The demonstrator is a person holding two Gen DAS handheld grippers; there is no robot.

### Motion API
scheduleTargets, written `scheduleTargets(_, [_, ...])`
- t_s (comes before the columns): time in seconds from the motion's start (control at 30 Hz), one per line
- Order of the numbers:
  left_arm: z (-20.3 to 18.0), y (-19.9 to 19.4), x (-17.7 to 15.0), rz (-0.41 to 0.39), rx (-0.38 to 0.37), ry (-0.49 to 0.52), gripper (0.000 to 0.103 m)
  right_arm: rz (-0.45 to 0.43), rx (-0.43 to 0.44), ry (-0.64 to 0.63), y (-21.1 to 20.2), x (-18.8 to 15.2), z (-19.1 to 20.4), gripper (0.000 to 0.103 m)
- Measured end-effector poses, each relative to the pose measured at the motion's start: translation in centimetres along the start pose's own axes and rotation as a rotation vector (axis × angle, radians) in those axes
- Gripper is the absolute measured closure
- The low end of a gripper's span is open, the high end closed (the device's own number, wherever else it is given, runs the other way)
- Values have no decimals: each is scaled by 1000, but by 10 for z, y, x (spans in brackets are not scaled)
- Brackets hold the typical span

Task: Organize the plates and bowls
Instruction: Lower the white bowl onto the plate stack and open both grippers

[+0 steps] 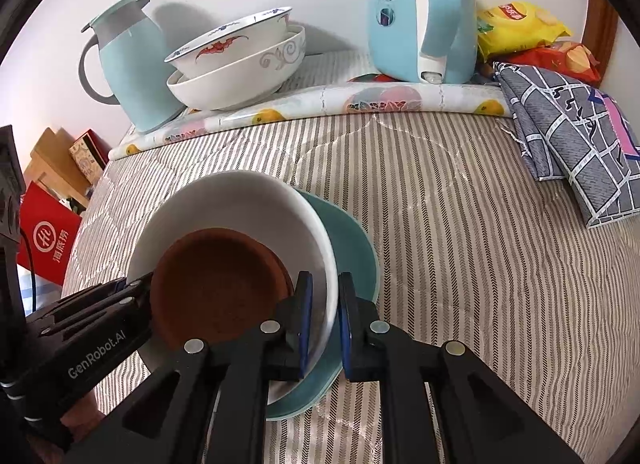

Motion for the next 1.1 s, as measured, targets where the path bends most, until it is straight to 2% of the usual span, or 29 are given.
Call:
scheduleTargets(0.43, [5,-14,0,-8,-11,-22,81,7,2,-18,-9,-4,2,87])
scheduleTargets(0.57, [6,-21,-2,-14,-19,-24,81,3,-2,-18,-15,-6,2,85])
scheduleTargets(0.73, [4,-32,-5,-30,-31,-24,81,-3,10,-22,-24,-10,3,71])
scheduleTargets(0.87, [1,-44,-9,-45,-37,-24,80,-7,-5,-46,-36,-14,5,69])
scheduleTargets(1.03, [-6,-65,-17,-92,-34,11,69,-48,-86,-101,-65,-18,8,52])
scheduleTargets(1.1, [-10,-74,-21,-113,-30,25,66,-69,-107,-106,-79,-21,8,48])
Point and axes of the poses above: each gripper's, at about its wrist camera, not at the fingertips, and y roughly the way its jaws point, z to its left, x to its top, the point moved 8 cm from there along y, roughly the way its jaws point, and after that the axes turned 14 degrees about -y, right-handed, at the moved point
